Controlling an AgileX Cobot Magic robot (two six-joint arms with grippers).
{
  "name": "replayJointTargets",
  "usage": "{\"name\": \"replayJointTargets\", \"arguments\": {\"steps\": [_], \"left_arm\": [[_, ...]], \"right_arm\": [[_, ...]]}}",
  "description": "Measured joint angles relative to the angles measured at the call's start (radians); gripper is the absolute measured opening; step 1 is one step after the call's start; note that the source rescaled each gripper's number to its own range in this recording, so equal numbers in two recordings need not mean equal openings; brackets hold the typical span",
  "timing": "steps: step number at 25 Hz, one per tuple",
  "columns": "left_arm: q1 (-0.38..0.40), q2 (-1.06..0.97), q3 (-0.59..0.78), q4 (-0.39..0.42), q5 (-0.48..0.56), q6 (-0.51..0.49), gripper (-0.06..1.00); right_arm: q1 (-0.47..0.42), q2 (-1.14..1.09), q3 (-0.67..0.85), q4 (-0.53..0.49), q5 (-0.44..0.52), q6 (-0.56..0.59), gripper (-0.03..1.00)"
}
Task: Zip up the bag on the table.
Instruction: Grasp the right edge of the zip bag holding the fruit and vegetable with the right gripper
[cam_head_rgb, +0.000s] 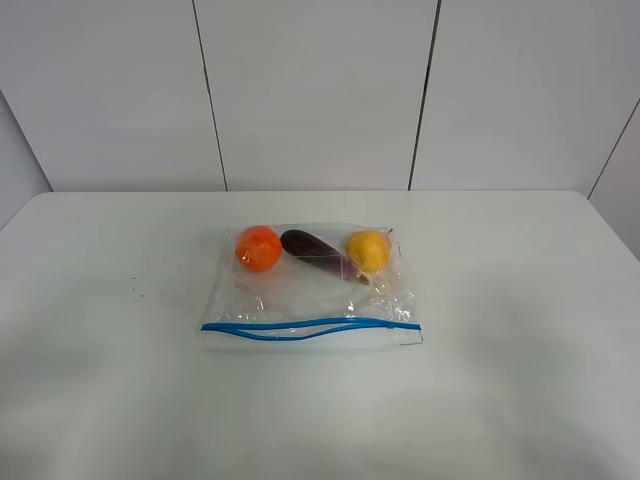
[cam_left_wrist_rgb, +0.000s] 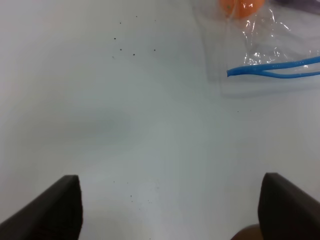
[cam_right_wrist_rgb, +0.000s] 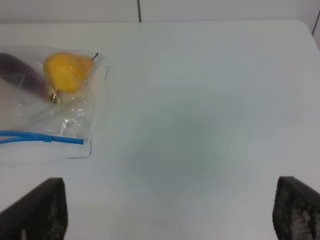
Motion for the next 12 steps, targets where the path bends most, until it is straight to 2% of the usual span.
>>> {"name": "replayJointTargets", "arguments": {"steps": [12], "left_arm": [[0.0,0.0,0.0,0.0,0.0,0.0,1.0]], "right_arm": [[0.0,0.041,-0.007,-0.005,0.001,0.0,0.98]]}}
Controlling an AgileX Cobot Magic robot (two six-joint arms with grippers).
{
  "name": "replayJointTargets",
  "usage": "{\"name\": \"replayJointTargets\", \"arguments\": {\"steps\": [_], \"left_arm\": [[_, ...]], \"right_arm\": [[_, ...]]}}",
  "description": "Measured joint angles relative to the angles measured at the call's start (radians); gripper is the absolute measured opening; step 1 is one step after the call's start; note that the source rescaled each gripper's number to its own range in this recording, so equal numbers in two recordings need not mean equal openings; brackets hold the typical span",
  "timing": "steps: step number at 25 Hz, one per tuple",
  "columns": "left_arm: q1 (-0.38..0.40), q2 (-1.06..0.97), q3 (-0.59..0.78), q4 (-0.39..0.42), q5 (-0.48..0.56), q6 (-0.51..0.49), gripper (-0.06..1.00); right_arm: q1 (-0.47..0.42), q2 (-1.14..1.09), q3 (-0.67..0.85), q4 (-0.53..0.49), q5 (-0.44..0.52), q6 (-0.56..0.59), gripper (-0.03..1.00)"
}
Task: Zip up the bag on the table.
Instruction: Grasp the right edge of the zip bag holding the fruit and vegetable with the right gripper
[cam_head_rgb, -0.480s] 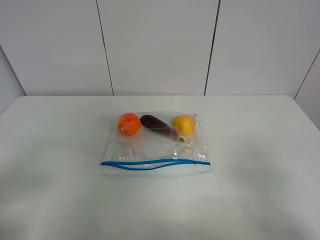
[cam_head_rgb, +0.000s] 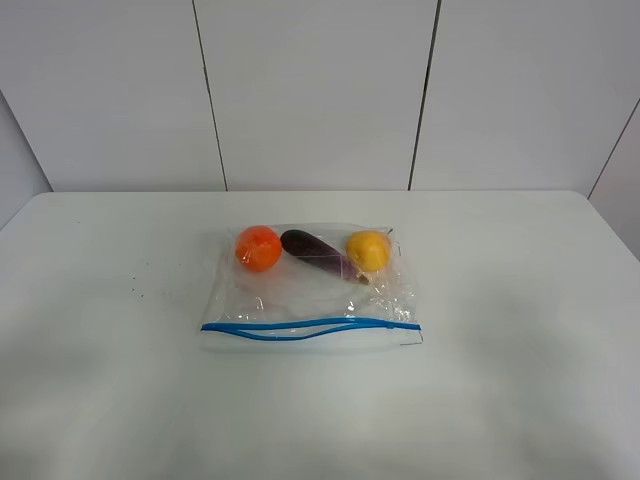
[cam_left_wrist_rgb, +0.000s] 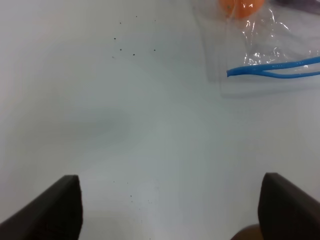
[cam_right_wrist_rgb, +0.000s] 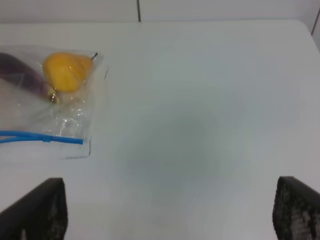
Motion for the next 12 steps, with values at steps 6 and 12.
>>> {"name": "replayJointTargets", "arguments": {"steps": [6,12], "left_arm": [[0.0,0.0,0.0,0.0,0.0,0.0,1.0],[0.0,0.0,0.0,0.0,0.0,0.0,1.0]], "right_arm": [[0.0,0.348,-0.141,0.012,0.0,0.0,0.98],[0.0,0.759,-0.296,0.147,-0.006,0.0,0.98]]}}
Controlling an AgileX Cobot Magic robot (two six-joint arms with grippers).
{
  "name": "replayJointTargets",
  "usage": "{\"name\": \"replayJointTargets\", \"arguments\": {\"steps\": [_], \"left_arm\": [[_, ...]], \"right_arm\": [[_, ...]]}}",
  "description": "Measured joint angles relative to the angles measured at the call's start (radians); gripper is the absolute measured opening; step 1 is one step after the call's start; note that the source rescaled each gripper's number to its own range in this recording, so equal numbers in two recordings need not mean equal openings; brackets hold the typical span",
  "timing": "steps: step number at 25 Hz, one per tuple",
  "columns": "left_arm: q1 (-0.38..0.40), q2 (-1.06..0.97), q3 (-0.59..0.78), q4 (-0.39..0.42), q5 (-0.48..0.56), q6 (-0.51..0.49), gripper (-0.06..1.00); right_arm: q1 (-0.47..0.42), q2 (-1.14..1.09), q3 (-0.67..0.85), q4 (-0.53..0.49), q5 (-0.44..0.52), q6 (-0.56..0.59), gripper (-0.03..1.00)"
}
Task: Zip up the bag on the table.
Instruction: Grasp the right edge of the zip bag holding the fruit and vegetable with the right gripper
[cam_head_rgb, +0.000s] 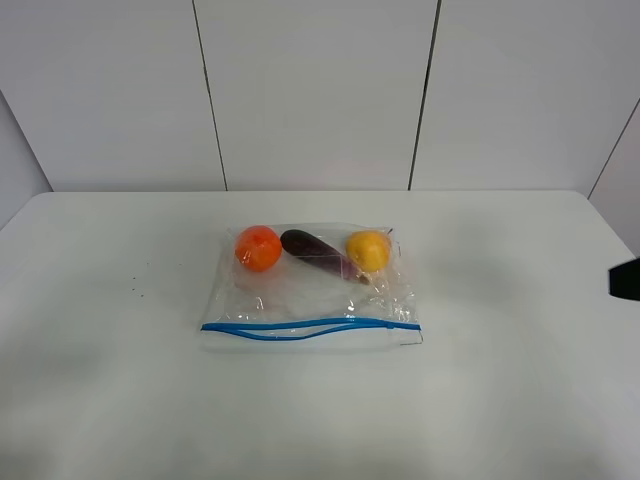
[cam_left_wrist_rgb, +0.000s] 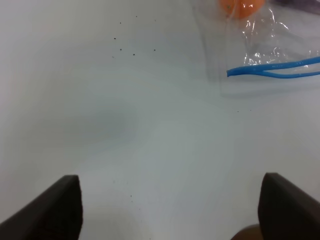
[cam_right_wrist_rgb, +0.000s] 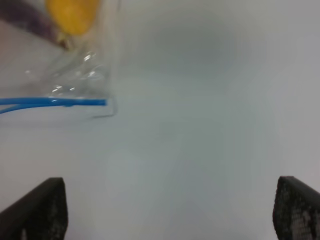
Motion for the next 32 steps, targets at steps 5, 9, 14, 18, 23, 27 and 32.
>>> {"name": "replayJointTargets", "arguments": {"steps": [5,9,14,18,23,27,32], "left_arm": [[0.0,0.0,0.0,0.0,0.0,0.0,1.0],[0.0,0.0,0.0,0.0,0.0,0.0,1.0],[0.0,0.0,0.0,0.0,0.0,0.0,1.0],[0.0,0.0,0.0,0.0,0.0,0.0,1.0],[0.0,0.0,0.0,0.0,0.0,0.0,1.0],[0.0,0.0,0.0,0.0,0.0,0.0,1.0],[0.0,0.0,0.0,0.0,0.0,0.0,1.0]], "right_arm": [[0.0,0.306,-0.042,0.118,-0.051,-0.04,0.98],[0.0,0.509,-0.042,0.213,-0.136,-0.137,0.98],[0.0,0.718,-0.044,0.376,-0.236,-0.333,0.98],[0.0,0.835,-0.044,0.492,-0.281,-0.514,0.98],[0.0,0.962,-0.084,0.585,-0.292,-0.649,0.98],[0.0,1.073,-0.199,0.635,-0.261,-0.694,0.98],[0.0,1.216,-0.339,0.688,-0.133,-0.743,0.98]]}}
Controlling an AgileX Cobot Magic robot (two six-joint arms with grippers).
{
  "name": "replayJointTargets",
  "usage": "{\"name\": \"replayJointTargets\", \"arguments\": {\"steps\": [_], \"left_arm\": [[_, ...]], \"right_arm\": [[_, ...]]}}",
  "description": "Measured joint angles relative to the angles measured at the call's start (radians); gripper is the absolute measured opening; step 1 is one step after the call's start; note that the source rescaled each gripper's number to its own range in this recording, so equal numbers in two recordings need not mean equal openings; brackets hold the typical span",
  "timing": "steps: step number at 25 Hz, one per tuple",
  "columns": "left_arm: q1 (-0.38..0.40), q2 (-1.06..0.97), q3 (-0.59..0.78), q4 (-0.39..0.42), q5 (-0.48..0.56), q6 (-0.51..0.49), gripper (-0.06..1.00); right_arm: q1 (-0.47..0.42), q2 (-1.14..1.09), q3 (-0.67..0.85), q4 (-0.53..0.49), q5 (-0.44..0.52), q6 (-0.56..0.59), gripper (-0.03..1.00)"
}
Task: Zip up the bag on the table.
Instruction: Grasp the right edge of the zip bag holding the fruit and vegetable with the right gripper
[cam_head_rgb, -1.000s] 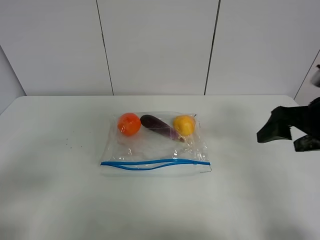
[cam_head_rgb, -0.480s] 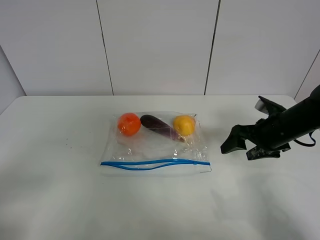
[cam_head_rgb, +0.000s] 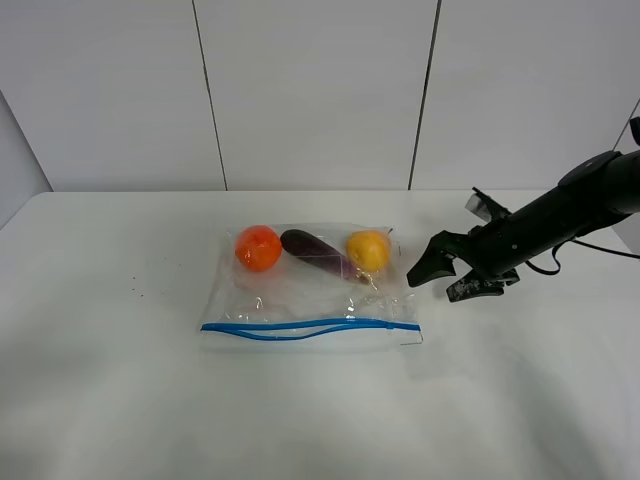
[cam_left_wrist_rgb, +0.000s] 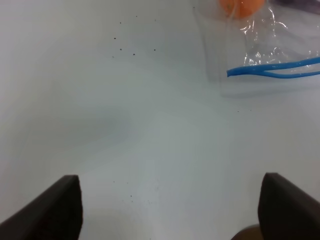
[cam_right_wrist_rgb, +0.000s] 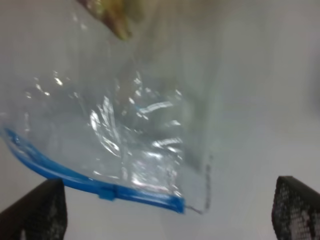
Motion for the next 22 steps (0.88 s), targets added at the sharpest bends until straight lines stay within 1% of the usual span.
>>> {"name": "replayJointTargets", "arguments": {"steps": [4,8,14,22], "left_arm": [[0.0,0.0,0.0,0.0,0.0,0.0,1.0],[0.0,0.0,0.0,0.0,0.0,0.0,1.0],[0.0,0.0,0.0,0.0,0.0,0.0,1.0],[0.0,0.0,0.0,0.0,0.0,0.0,1.0]], "right_arm": [[0.0,0.066,-0.001,0.074,0.06,-0.084,0.98],[0.0,0.074,0.032,0.149,0.065,-0.167,0.96],[0.0,0.113,0.066,0.248,0.078,-0.277,0.96],[0.0,0.138,0.068,0.321,0.085,-0.34,0.95]]}}
